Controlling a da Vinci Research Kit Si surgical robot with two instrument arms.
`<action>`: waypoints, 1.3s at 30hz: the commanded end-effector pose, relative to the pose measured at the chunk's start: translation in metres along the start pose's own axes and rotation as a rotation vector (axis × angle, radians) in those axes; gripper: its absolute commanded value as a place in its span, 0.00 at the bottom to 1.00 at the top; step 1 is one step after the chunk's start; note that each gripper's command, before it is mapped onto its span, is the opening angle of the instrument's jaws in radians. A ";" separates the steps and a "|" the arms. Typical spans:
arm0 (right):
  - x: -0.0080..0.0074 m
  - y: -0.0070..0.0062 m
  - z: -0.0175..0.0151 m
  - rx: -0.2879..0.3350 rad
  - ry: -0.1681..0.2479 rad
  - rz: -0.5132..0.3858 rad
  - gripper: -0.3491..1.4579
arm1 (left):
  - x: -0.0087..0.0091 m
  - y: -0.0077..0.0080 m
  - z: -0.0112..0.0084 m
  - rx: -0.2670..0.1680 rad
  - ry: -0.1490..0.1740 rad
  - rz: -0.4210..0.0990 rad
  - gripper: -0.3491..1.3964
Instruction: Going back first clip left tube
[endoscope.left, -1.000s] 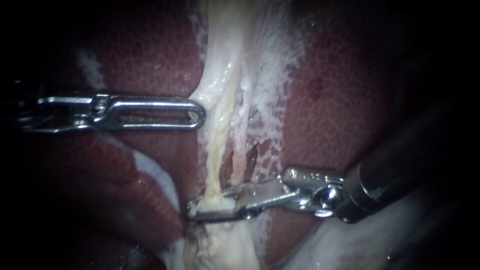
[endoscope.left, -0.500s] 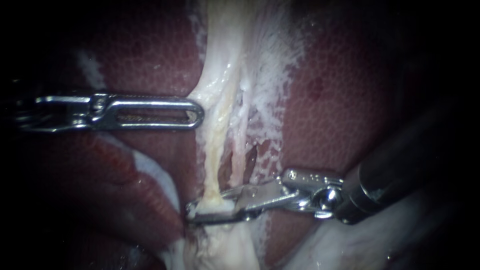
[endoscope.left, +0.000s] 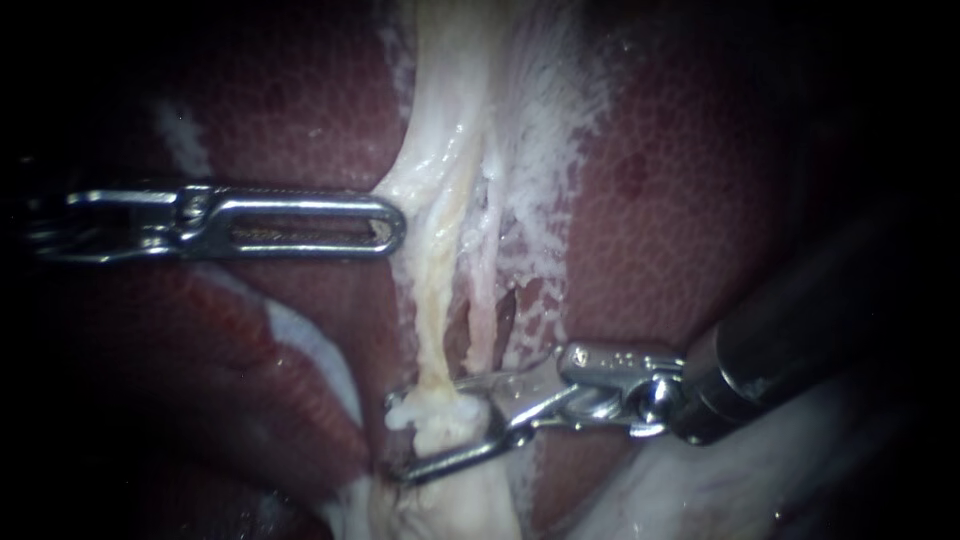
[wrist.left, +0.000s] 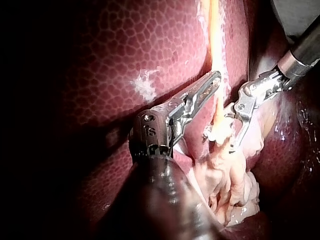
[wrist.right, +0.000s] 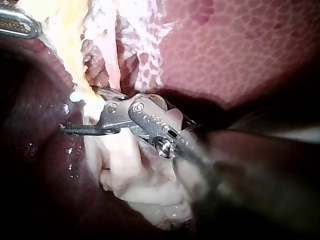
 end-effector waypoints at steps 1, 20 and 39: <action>0.0000 -0.0001 0.0001 0.002 0.004 -0.011 0.52 | 0.0000 0.0000 0.0000 0.000 0.000 0.000 0.00; 0.0006 0.0002 0.0000 0.007 0.035 -0.195 0.52 | 0.0000 0.0000 -0.0001 0.000 0.000 0.000 0.00; 0.0019 0.0000 -0.0036 -0.022 0.044 -0.158 0.52 | 0.0000 0.0000 -0.0003 0.001 0.001 0.000 0.00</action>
